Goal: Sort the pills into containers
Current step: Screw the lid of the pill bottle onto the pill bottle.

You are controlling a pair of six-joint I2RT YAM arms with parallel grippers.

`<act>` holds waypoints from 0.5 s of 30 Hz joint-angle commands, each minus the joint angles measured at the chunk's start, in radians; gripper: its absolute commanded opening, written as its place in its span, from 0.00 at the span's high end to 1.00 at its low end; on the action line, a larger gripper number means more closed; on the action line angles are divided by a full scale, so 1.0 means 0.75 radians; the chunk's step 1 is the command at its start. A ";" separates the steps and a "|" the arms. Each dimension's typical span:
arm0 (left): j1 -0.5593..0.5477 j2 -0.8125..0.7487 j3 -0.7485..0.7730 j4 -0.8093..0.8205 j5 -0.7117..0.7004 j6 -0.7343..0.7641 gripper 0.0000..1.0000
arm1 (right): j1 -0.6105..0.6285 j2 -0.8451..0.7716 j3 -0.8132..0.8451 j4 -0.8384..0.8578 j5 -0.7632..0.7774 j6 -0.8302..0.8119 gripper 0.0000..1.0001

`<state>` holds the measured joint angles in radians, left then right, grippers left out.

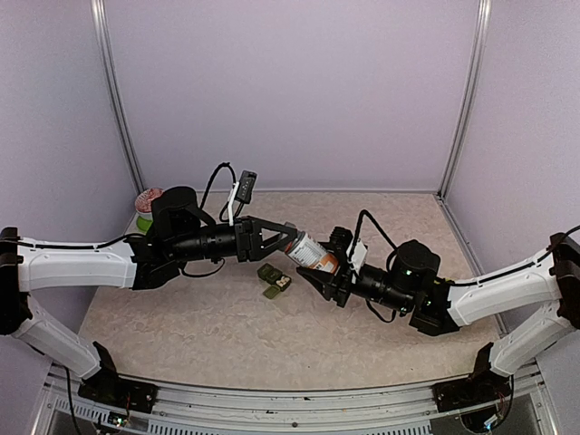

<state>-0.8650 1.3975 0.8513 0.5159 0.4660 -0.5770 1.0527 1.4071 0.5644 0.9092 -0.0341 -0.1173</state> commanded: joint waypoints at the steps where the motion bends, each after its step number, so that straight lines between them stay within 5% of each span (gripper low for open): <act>1: -0.006 0.001 0.016 0.021 0.117 0.007 0.54 | 0.006 -0.039 0.007 0.002 -0.025 -0.067 0.78; 8: 0.025 0.051 0.099 -0.112 0.267 0.024 0.56 | 0.007 -0.086 0.009 -0.122 0.012 -0.202 0.78; 15: 0.022 0.114 0.142 -0.219 0.214 -0.052 0.57 | 0.037 -0.082 0.043 -0.193 0.172 -0.343 0.78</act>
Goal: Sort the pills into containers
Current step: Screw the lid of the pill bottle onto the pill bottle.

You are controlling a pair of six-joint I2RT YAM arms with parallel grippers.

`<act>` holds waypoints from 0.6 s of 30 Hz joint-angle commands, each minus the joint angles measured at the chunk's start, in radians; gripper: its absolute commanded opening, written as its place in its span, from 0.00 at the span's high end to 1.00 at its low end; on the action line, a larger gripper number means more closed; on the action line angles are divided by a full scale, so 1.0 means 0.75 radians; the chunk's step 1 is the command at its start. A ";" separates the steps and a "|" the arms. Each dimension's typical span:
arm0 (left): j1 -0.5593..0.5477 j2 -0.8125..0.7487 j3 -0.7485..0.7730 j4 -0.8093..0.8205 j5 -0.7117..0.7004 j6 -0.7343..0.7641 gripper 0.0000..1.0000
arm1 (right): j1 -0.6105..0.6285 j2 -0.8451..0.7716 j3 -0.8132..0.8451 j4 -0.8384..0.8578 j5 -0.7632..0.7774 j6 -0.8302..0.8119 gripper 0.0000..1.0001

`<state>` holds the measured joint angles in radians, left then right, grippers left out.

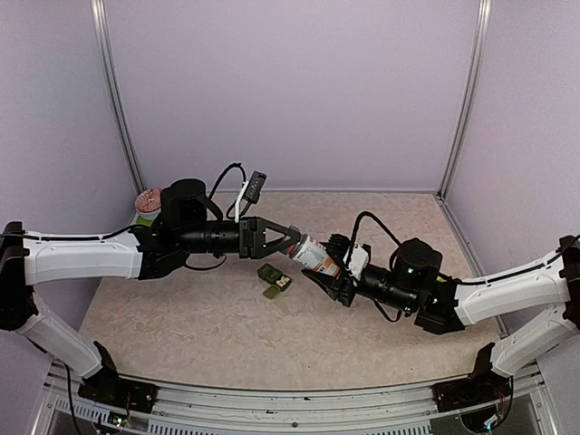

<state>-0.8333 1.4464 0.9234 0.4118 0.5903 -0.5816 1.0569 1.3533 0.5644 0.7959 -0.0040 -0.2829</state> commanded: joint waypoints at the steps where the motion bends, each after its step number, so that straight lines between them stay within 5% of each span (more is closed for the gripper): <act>1: -0.021 0.059 0.053 -0.102 0.033 -0.054 0.57 | 0.042 -0.003 0.048 -0.042 0.170 -0.148 0.78; 9: -0.028 0.134 0.092 -0.204 0.029 -0.079 0.57 | 0.166 0.098 0.088 0.042 0.493 -0.382 0.78; 18: -0.042 0.130 -0.009 0.078 0.092 -0.206 0.57 | 0.202 0.123 0.063 0.224 0.584 -0.380 0.78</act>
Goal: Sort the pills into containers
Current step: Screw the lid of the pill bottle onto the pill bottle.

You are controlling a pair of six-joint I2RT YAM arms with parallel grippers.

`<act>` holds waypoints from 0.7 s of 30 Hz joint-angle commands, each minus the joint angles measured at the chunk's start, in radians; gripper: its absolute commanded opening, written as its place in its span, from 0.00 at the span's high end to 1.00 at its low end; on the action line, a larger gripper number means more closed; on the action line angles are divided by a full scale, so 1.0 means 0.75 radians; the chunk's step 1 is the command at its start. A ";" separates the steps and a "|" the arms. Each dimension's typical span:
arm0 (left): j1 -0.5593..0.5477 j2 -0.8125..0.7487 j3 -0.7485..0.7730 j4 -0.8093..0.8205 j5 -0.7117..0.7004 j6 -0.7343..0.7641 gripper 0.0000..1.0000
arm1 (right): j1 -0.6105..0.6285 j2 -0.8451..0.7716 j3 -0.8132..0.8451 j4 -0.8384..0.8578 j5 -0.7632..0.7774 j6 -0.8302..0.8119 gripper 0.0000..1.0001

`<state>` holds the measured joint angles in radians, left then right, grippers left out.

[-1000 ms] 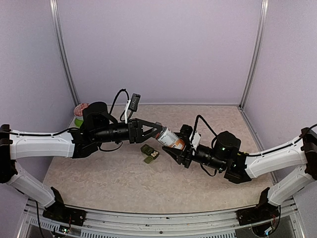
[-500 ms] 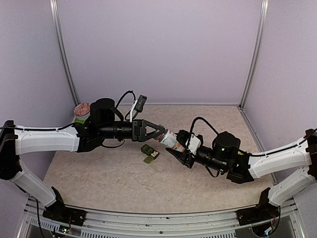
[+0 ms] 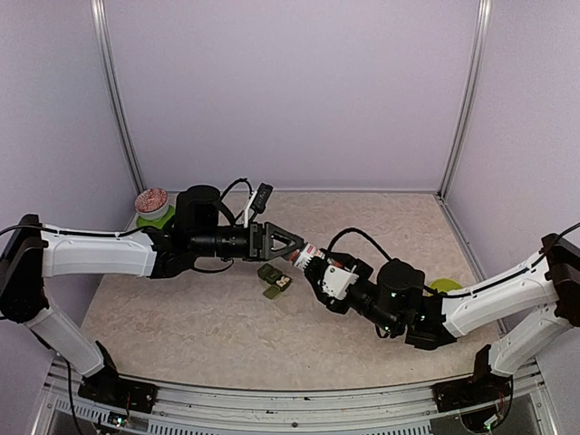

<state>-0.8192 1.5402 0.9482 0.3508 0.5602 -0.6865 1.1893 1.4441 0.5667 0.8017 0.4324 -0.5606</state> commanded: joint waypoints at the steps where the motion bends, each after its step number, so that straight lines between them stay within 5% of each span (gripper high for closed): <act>1: -0.061 0.001 -0.051 0.187 0.140 -0.071 0.57 | 0.026 -0.008 0.054 0.213 -0.022 0.003 0.78; 11: -0.067 -0.017 -0.056 0.250 0.237 -0.002 0.56 | 0.008 -0.129 0.017 0.090 -0.341 0.180 0.78; 21: -0.084 -0.057 0.015 0.064 0.314 0.250 0.56 | -0.070 -0.170 0.047 -0.057 -0.439 0.440 0.80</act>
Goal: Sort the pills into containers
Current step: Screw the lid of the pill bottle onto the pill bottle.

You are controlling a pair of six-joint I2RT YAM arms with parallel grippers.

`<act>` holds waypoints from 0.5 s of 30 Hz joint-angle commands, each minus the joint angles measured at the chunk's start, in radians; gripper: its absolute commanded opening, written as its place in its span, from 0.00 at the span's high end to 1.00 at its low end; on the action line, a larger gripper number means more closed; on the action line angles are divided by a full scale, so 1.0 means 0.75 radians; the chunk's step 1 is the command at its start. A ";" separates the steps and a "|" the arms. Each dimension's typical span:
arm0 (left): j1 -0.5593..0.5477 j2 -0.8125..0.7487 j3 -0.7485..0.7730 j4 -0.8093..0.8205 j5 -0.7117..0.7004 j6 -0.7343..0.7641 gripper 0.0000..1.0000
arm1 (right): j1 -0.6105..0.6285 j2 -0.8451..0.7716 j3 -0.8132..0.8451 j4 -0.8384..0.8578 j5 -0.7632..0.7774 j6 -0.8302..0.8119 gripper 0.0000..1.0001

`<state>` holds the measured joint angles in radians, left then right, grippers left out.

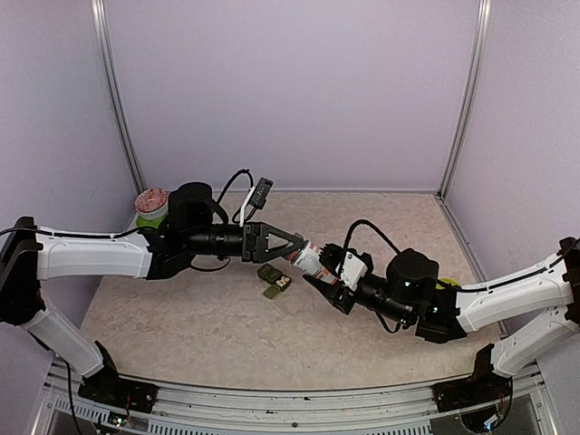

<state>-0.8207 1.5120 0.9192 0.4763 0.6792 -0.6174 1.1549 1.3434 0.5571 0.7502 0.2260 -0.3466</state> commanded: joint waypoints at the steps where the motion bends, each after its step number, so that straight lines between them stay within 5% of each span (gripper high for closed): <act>1: -0.084 -0.029 0.055 -0.123 0.159 0.186 0.56 | -0.035 -0.044 0.057 0.009 -0.159 0.192 0.80; 11: -0.080 -0.109 0.054 -0.188 0.181 0.364 0.45 | -0.139 -0.135 -0.004 0.024 -0.317 0.523 0.80; 14: -0.066 -0.113 0.054 -0.180 0.151 0.339 0.23 | -0.139 -0.144 -0.014 0.024 -0.285 0.499 0.80; 15: -0.062 -0.122 0.048 -0.169 0.130 0.339 0.04 | -0.139 -0.145 -0.017 0.023 -0.268 0.489 0.80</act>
<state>-0.8501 1.4483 0.9424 0.3767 0.7269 -0.3870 1.0801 1.2678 0.5499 0.7017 -0.0338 -0.0250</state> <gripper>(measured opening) 0.736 0.524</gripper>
